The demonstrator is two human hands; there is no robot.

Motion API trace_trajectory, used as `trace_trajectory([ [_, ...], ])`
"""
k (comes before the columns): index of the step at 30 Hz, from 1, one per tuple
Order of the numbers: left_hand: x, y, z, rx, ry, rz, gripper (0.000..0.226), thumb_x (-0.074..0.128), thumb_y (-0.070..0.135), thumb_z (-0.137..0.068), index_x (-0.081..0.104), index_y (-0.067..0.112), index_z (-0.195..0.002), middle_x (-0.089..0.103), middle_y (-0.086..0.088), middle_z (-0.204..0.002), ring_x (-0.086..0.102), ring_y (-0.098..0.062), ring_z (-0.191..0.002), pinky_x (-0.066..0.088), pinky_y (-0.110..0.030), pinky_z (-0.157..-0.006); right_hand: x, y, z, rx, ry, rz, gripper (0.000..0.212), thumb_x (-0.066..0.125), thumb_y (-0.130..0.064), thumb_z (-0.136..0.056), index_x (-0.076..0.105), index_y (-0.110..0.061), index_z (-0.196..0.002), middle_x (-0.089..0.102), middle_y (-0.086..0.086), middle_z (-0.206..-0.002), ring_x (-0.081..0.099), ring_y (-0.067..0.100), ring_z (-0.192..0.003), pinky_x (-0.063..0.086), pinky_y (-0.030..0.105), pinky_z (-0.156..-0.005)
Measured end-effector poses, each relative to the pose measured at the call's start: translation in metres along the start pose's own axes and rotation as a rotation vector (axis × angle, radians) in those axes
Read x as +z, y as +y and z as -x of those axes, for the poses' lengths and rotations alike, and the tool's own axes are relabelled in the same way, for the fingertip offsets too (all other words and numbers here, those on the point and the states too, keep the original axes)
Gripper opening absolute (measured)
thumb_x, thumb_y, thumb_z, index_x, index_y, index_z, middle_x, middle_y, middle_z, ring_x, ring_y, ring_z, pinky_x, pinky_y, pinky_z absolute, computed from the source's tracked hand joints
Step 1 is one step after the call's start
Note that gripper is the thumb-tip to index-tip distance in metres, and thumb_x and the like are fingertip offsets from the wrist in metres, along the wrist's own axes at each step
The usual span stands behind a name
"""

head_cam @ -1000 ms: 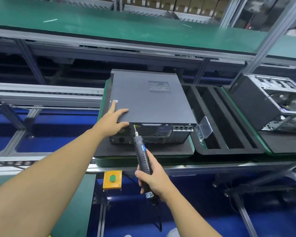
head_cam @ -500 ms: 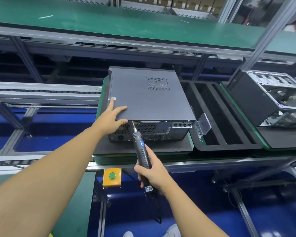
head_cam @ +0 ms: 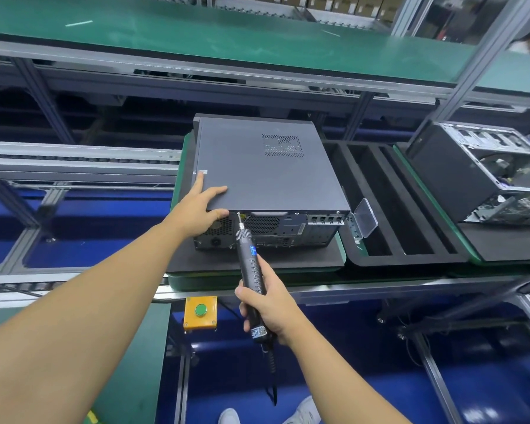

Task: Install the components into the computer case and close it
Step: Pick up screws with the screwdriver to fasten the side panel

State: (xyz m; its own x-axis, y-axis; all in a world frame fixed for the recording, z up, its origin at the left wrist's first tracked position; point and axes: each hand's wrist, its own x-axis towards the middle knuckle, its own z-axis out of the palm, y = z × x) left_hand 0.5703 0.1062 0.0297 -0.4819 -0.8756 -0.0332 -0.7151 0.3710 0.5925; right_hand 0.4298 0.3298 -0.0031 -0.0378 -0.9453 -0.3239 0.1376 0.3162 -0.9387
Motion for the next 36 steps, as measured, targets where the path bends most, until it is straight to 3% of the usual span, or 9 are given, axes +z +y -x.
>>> trace_trajectory([
  [7, 0.000, -0.002, -0.001, -0.004, 0.002, 0.019, 0.059, 0.064, 0.046, -0.091, 0.039, 0.045, -0.145, -0.009, 0.009, -0.165, 0.031, -0.026, -0.144, 0.039, -0.036, -0.102, 0.008, -0.007, 0.002, 0.020, 0.000, -0.028, 0.072, 0.070, -0.021, -0.088, 0.039, -0.051, -0.146, 0.059, 0.001, -0.094, 0.060, 0.018, -0.069, 0.054, 0.033, -0.052],
  [12, 0.001, -0.003, -0.002, -0.005, 0.004, 0.022, 0.059, 0.065, 0.046, -0.091, 0.039, 0.045, -0.144, -0.010, 0.010, -0.164, 0.032, -0.026, -0.144, 0.040, -0.029, -0.089, 0.009, -0.009, 0.003, 0.018, 0.008, -0.016, 0.072, 0.071, -0.020, -0.088, 0.039, -0.050, -0.145, 0.060, -0.001, -0.090, 0.060, 0.017, -0.067, 0.053, 0.032, -0.051],
  [20, 0.002, -0.002, -0.001, -0.012, 0.008, 0.027, 0.060, 0.065, 0.046, -0.090, 0.039, 0.045, -0.145, -0.009, 0.008, -0.165, 0.030, -0.028, -0.145, 0.039, -0.039, -0.106, 0.014, -0.005, 0.000, 0.025, 0.014, -0.042, 0.083, 0.075, -0.021, -0.085, 0.033, -0.046, -0.152, 0.063, -0.006, -0.086, 0.060, 0.018, -0.067, 0.054, 0.032, -0.051],
  [27, 0.003, -0.003, 0.001, -0.020, 0.012, 0.034, 0.060, 0.065, 0.047, -0.090, 0.039, 0.046, -0.144, -0.008, 0.010, -0.165, 0.030, -0.027, -0.145, 0.039, -0.039, -0.106, 0.016, -0.004, 0.000, 0.016, 0.001, -0.054, 0.073, 0.074, -0.022, -0.085, 0.039, -0.056, -0.140, 0.062, -0.002, -0.091, 0.061, 0.018, -0.068, 0.055, 0.034, -0.053],
  [31, 0.003, -0.002, 0.001, -0.023, 0.010, 0.032, 0.061, 0.065, 0.047, -0.090, 0.039, 0.046, -0.144, -0.008, 0.010, -0.165, 0.030, -0.027, -0.145, 0.039, -0.040, -0.107, 0.012, -0.004, 0.000, 0.029, 0.049, 0.102, 0.089, 0.076, -0.036, -0.080, 0.025, -0.061, -0.148, 0.066, -0.001, -0.108, 0.066, 0.021, -0.083, 0.059, 0.042, -0.068],
  [36, 0.002, -0.001, 0.001, -0.026, -0.004, 0.022, 0.061, 0.064, 0.050, -0.090, 0.038, 0.046, -0.145, -0.009, 0.009, -0.165, 0.026, -0.029, -0.146, 0.035, -0.042, -0.110, 0.007, -0.005, 0.001, 0.011, -0.002, 0.058, 0.090, 0.079, -0.029, -0.080, 0.028, -0.062, -0.147, 0.065, -0.006, -0.081, 0.063, 0.020, -0.069, 0.056, 0.037, -0.055],
])
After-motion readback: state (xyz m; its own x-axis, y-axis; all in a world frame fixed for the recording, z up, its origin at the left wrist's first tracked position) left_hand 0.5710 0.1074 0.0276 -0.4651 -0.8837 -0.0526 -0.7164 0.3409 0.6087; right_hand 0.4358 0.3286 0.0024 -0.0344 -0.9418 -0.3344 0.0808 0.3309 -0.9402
